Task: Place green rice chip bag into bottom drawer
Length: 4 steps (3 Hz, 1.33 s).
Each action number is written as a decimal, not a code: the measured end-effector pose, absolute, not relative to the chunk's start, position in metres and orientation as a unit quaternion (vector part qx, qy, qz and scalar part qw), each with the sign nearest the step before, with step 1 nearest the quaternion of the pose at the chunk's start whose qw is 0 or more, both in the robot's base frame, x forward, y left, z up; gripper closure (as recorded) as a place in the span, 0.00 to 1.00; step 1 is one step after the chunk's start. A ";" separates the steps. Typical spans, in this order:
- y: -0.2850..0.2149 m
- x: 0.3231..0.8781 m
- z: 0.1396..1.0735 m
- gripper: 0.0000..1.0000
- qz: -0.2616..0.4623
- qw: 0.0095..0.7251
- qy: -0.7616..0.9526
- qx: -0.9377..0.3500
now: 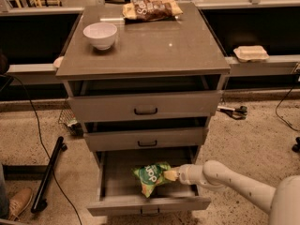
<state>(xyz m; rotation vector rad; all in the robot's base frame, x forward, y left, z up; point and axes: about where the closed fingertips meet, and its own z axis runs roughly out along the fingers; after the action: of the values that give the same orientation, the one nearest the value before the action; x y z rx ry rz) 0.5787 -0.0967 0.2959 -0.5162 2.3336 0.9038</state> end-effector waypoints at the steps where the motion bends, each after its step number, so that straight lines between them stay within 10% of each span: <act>1: -0.097 0.594 0.258 1.00 0.333 0.286 0.878 -0.189; 4: -0.094 0.625 0.209 0.35 0.341 0.281 0.881 -0.166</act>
Offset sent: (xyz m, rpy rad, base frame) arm 0.0513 0.0008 -0.0903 -0.0126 0.0309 -0.0358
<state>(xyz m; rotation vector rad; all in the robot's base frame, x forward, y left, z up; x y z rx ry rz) 0.6248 -0.0942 0.2090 -0.4453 2.3620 0.9140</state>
